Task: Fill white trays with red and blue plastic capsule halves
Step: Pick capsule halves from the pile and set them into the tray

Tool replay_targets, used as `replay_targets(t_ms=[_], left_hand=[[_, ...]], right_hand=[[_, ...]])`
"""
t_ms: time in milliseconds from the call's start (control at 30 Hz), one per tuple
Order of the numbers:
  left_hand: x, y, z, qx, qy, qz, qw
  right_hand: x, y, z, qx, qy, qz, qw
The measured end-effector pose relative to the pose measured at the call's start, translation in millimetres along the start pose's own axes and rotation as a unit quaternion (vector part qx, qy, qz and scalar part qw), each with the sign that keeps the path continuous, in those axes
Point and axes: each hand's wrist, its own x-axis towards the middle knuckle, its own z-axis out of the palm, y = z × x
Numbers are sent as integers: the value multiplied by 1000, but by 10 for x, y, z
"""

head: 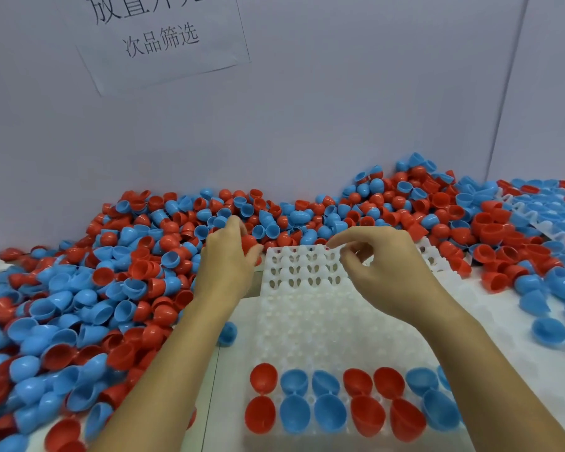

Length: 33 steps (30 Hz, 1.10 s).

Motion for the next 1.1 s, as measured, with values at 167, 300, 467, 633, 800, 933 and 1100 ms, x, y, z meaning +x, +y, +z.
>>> replay_targets(t_ms=[167, 300, 467, 633, 800, 933, 1100], left_hand=[[-398, 369, -146, -214, -56, 21, 975], [-552, 469, -116, -242, -109, 61, 962], [-548, 406, -154, -279, -118, 55, 951], [-567, 395, -161, -292, -77, 50, 952], [-558, 391, -133, -330, -57, 38, 942], [-522, 347, -169, -387, -44, 28, 920], [-503, 302, -188, -480, -19, 21, 877]], right_hand=[[-15, -162, 73, 87, -41, 13, 995], [-13, -192, 115, 108, -70, 21, 992], [-13, -197, 94, 170, -64, 42, 982], [-28, -249, 146, 184, -39, 47, 981], [-33, -270, 179, 232, -11, 69, 970], [-42, -270, 164, 310, -21, 82, 947], [-26, -281, 131, 446, -42, 107, 888]])
